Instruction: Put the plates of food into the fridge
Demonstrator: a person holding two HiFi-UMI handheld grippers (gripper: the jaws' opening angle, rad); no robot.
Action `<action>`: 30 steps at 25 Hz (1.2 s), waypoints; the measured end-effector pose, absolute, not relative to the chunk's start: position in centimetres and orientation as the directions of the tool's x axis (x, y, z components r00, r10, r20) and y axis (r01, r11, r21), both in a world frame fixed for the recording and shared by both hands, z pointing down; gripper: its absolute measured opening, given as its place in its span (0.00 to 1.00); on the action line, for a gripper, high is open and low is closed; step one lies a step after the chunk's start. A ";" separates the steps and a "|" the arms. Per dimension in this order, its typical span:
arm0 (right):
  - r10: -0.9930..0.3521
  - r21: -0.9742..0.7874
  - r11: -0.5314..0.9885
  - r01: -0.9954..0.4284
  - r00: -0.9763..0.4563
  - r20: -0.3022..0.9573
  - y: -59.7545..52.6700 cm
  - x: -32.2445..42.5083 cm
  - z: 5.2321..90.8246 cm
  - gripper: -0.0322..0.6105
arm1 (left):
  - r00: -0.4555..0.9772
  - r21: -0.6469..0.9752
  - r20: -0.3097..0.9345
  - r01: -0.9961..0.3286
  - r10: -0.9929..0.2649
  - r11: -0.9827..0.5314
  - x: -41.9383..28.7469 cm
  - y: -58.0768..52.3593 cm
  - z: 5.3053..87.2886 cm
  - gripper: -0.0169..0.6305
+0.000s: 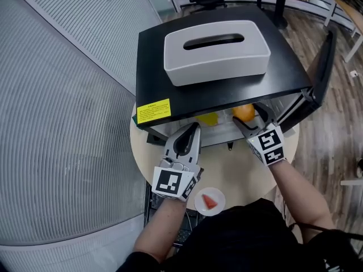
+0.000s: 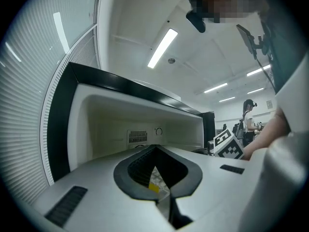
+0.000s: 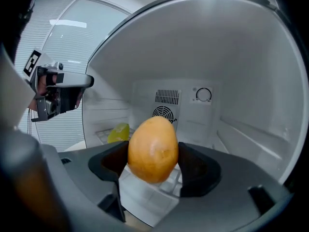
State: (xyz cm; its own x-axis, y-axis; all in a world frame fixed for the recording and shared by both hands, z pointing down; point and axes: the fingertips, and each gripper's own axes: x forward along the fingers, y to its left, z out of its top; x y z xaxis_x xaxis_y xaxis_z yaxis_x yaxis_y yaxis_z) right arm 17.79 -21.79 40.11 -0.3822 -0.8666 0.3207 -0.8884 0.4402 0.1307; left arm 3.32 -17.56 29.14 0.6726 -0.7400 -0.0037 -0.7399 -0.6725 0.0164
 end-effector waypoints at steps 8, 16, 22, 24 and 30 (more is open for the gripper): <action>-0.866 0.142 0.447 -0.883 -0.387 0.318 -24.1 17.9 40.3 0.57 | 0.657 0.030 0.021 -0.753 -0.753 -0.657 3.5 -19.0 30.4 0.03; -0.868 0.161 0.436 -0.886 -0.366 0.335 -25.9 18.2 40.8 0.57 | 0.645 0.045 0.036 -0.764 -0.763 -0.644 3.4 -19.7 31.4 0.03; -0.857 0.140 0.432 -0.891 -0.357 0.371 -26.6 18.7 42.0 0.57 | 0.639 0.056 0.043 -0.769 -0.768 -0.636 3.0 -20.0 31.9 0.03; -0.859 0.142 0.424 -0.895 -0.347 0.376 -26.8 18.9 42.2 0.57 | 0.635 0.057 0.043 -0.772 -0.771 -0.632 2.9 -20.1 32.0 0.03; -0.869 0.159 0.400 -0.903 -0.318 0.380 -27.2 19.4 42.6 0.57 | 0.623 0.052 0.039 -0.782 -0.781 -0.621 2.3 -20.0 31.5 0.03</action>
State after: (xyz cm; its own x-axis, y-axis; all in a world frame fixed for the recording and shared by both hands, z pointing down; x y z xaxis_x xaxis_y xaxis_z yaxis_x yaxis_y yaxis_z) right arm 19.39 -27.16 42.58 -0.3177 -0.8685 0.3805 -0.9025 0.4000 0.1595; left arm 2.34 -19.96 31.52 0.6227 -0.7815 0.0393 -0.7823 -0.6208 0.0516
